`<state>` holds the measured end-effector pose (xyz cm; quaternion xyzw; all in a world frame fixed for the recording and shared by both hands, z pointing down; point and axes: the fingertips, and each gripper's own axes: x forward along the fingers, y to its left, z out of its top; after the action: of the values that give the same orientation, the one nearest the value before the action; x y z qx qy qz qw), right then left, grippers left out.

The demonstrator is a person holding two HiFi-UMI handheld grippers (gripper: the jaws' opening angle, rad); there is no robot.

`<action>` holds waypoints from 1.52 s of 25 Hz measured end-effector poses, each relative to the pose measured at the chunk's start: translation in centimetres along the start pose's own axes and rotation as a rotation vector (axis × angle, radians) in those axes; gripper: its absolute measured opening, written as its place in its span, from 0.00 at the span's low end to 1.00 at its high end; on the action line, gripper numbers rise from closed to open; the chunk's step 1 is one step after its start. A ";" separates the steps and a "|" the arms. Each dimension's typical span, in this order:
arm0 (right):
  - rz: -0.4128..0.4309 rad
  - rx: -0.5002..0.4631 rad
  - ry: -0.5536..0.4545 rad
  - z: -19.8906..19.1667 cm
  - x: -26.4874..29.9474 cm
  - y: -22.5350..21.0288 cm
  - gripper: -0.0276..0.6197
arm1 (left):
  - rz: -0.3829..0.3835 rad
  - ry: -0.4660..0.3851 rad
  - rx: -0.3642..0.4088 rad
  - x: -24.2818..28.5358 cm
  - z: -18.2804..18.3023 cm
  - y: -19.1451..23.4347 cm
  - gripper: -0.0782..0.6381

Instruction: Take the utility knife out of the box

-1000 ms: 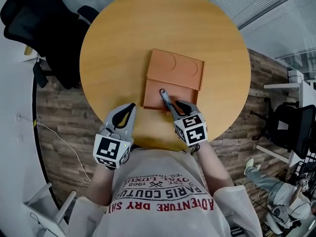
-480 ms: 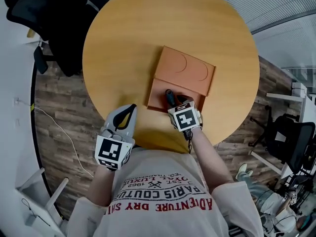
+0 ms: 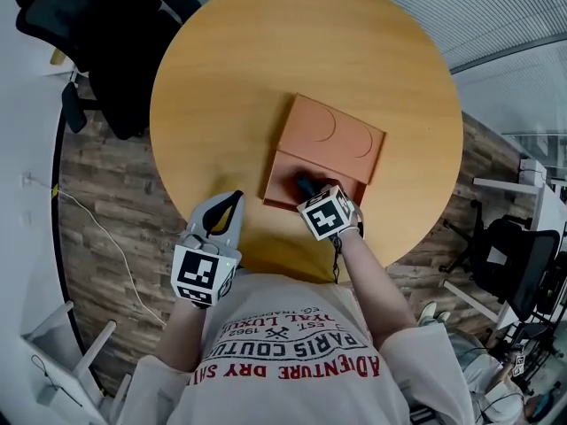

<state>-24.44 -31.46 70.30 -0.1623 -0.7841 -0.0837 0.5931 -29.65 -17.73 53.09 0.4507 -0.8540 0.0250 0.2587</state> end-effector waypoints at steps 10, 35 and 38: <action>0.008 -0.039 0.017 -0.3 -0.2 0.0 0.25 | -0.045 -0.008 0.031 -0.4 1.0 -1.0 0.10; -0.154 0.174 -0.645 3.0 -21.1 0.1 0.24 | -0.085 -0.211 0.190 -5.9 9.8 -4.7 0.10; -0.200 0.158 -0.837 3.9 -26.1 0.4 0.24 | -0.109 -0.252 0.212 -6.4 11.7 -5.8 0.10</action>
<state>-21.42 -33.86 44.15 -0.0595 -0.9728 -0.0074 0.2239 -27.08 -19.52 38.90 0.5209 -0.8465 0.0440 0.1014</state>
